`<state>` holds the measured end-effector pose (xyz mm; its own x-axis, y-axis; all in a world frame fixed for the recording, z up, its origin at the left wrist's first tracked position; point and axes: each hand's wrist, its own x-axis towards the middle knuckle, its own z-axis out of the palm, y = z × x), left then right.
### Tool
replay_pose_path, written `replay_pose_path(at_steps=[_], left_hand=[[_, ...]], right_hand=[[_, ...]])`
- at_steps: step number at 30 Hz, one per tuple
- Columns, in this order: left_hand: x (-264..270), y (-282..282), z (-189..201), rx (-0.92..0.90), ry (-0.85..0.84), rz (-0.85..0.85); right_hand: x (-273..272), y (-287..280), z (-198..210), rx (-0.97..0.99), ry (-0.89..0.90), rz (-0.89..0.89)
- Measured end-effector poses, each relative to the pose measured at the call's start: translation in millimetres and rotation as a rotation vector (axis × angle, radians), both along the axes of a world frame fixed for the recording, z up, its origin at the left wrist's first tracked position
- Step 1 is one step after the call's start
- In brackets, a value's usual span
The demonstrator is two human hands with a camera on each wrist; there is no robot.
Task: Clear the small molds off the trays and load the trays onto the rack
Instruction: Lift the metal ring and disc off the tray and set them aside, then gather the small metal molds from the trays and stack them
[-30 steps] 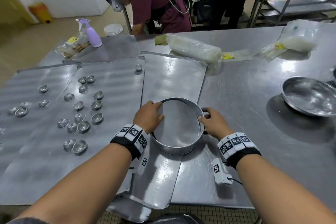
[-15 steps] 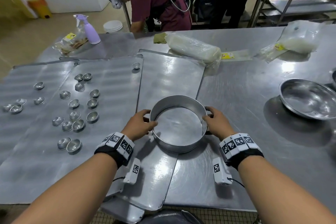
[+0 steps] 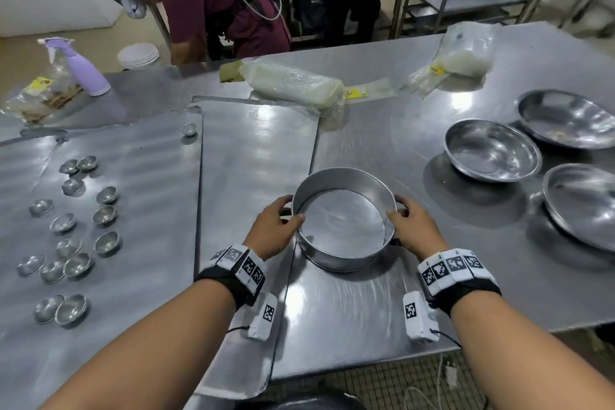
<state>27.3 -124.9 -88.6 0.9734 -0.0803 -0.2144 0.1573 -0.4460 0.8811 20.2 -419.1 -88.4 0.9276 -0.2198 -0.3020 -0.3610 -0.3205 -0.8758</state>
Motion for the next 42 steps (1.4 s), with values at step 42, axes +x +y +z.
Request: replay_pose_path(at_steps=[42], left_hand=[[-121.0, 254.2, 34.5, 0.187, -0.003, 0.560]], right_hand=[[7.2, 327.2, 47.1, -0.308, -0.282, 0.816]])
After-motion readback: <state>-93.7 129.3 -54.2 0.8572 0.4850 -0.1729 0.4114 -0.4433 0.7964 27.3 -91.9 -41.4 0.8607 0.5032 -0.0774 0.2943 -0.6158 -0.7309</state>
